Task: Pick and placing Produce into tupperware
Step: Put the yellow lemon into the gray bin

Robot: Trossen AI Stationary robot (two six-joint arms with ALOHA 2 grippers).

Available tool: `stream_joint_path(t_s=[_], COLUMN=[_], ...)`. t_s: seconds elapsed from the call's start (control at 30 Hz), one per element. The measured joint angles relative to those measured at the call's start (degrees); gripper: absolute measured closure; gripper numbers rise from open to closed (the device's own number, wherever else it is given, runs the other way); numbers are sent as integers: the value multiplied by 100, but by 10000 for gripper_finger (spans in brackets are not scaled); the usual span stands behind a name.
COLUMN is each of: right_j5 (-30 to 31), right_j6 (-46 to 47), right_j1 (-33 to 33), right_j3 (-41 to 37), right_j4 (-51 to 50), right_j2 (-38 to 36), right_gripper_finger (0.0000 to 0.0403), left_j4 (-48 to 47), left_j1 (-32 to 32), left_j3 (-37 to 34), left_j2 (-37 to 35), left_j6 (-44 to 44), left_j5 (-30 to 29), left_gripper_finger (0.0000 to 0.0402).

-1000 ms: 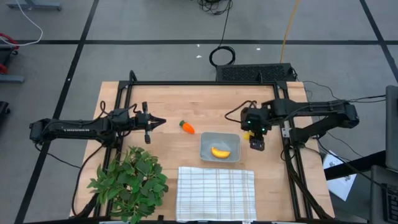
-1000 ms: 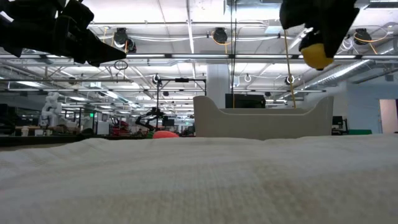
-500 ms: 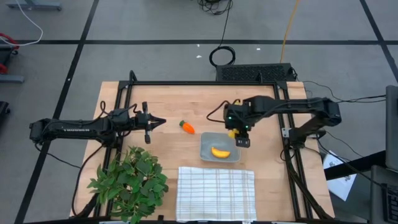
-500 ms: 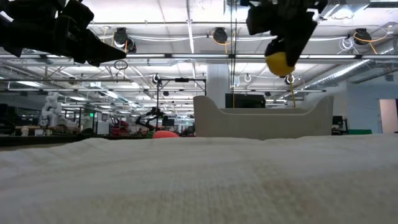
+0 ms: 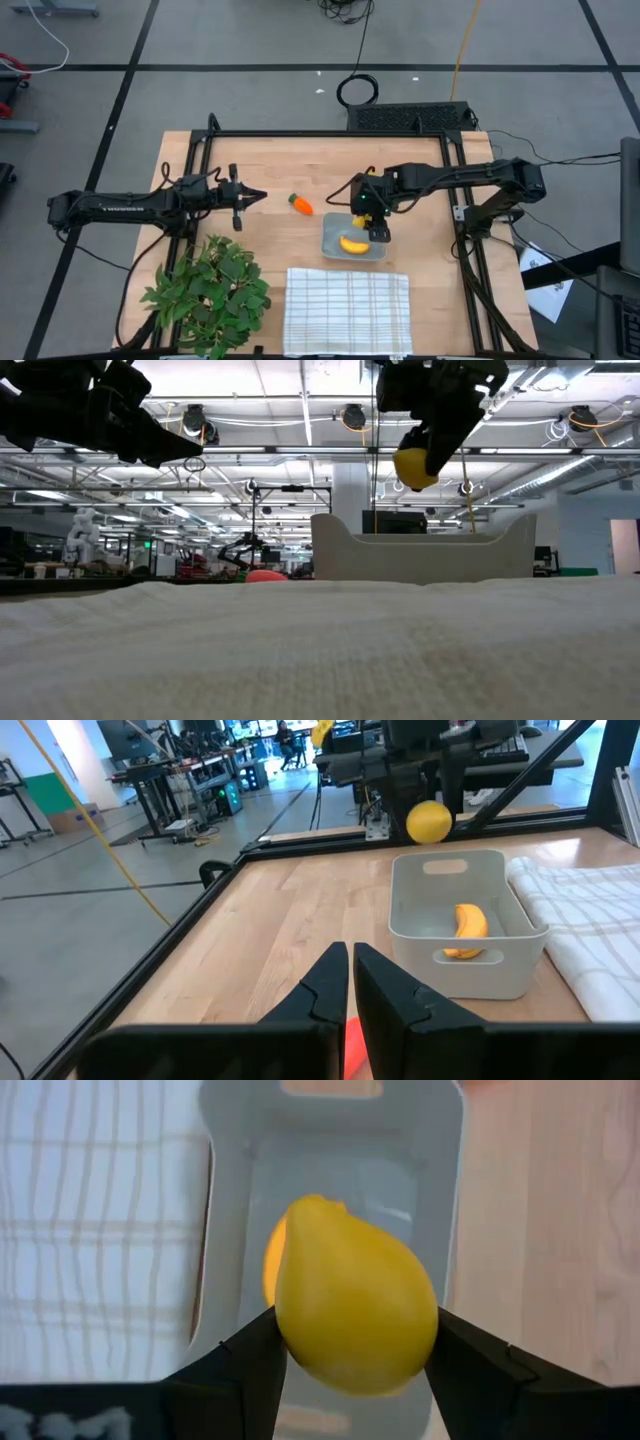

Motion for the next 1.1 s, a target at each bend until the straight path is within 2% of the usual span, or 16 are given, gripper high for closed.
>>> stream_joint_path(t_s=[0.57, 0.77, 1.1], right_j5=[10, 28, 486], right_j6=[317, -56, -1104], right_j1=[395, 571, 588], right_j3=[-1196, -1362, -1367], right_j4=[1080, 1362, 1594], right_j2=[2, 2, 2], right_gripper_finger=[206, 206, 206], left_j4=[0, 2, 2], left_j1=[0, 0, 0], left_j3=[0, 0, 0], left_j2=[0, 0, 0], left_j6=[-72, -72, -55], left_j5=[18, 15, 15], left_gripper_finger=[376, 376, 376])
